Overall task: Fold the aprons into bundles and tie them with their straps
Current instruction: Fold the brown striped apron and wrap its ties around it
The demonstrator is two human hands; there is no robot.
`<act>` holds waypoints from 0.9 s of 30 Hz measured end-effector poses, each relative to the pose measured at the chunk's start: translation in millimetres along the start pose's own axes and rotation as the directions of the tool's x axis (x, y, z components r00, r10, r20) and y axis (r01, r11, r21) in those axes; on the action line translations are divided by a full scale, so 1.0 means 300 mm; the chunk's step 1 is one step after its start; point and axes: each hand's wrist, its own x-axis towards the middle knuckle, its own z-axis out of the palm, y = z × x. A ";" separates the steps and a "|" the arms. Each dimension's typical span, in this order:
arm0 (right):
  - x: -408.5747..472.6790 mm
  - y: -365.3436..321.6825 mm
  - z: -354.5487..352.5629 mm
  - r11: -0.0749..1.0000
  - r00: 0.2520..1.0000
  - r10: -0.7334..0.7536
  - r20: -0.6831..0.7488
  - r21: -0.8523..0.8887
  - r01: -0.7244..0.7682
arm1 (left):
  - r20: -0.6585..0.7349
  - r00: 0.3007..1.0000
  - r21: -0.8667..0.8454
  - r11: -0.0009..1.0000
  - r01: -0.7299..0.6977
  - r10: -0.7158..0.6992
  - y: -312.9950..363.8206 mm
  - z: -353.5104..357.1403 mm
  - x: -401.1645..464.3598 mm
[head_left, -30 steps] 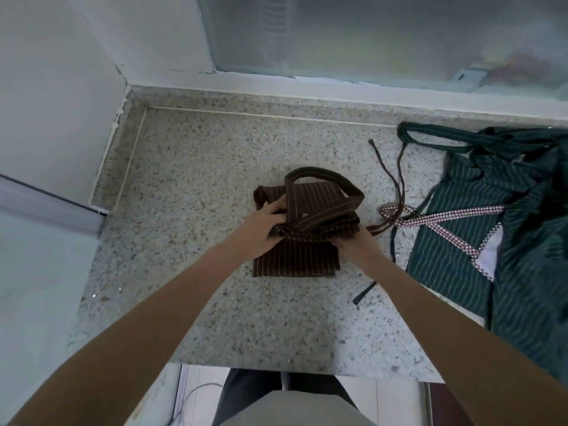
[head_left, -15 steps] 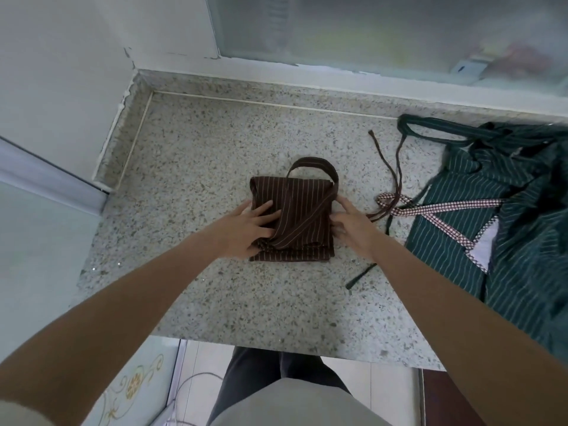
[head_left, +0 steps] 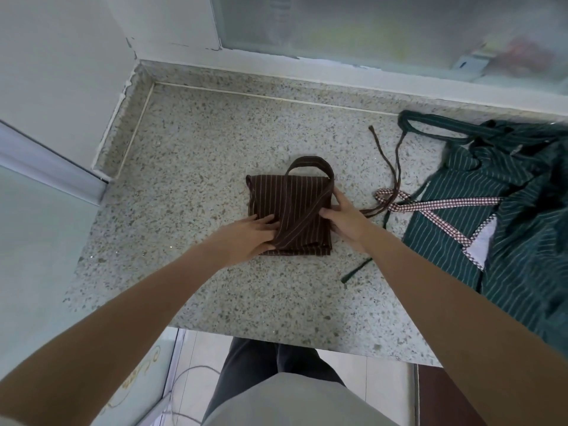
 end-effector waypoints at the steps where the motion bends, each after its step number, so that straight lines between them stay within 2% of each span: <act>1: -0.001 0.007 -0.004 0.999 1.000 -0.019 0.005 -0.038 0.019 | 0.090 0.996 0.052 0.998 0.017 -0.021 0.005 0.005 -0.001; 3: -0.009 0.017 -0.003 0.990 0.998 -0.055 0.017 -0.132 0.056 | 0.181 0.981 0.165 0.986 0.032 -0.062 0.017 -0.005 0.003; 7: -0.013 0.043 0.011 0.955 0.994 -0.106 -0.019 -0.281 0.097 | 0.219 0.974 0.302 0.953 -0.009 -0.060 0.056 -0.023 0.005; 12: -0.013 0.055 0.019 0.918 0.990 -0.138 -0.038 -0.380 0.114 | 0.228 0.973 0.348 0.931 -0.105 0.025 0.065 0.002 -0.038; 16: -0.003 0.062 0.025 0.874 0.989 -0.147 -0.025 -0.472 0.117 | 0.302 0.953 0.441 0.888 -0.131 -0.009 0.075 0.010 -0.054; 18: -0.011 0.054 0.052 0.793 0.982 -0.153 -0.107 -0.606 0.058 | 0.325 0.945 0.451 0.883 -0.131 -0.026 0.077 0.007 -0.053; 20: -0.034 0.060 0.085 0.735 0.927 -0.294 -0.232 -0.675 0.064 | 0.337 0.941 0.443 0.887 -0.127 -0.034 0.071 0.005 -0.053; 22: -0.082 0.054 0.112 0.774 0.881 -0.399 -0.253 -0.609 0.175 | 0.339 0.939 0.416 0.904 -0.101 -0.051 0.070 0.002 -0.049; 23: -0.096 0.049 0.119 0.846 0.900 -0.366 -0.237 -0.488 0.215 | 0.336 0.940 0.386 0.919 -0.078 -0.061 0.076 -0.006 -0.043; 25: -0.123 0.033 0.153 0.988 0.964 -0.151 -0.219 -0.055 0.143 | 0.305 0.951 0.292 0.955 -0.042 -0.051 0.092 -0.031 -0.035; 26: -0.125 0.031 0.165 0.991 0.975 -0.048 -0.216 0.109 0.073 | 0.263 0.964 0.238 0.971 -0.027 -0.037 0.099 -0.044 -0.031; 27: -0.129 0.026 0.179 0.982 0.979 0.015 -0.205 0.186 0.024 | 0.210 0.977 0.199 0.980 -0.022 -0.021 0.106 -0.053 -0.029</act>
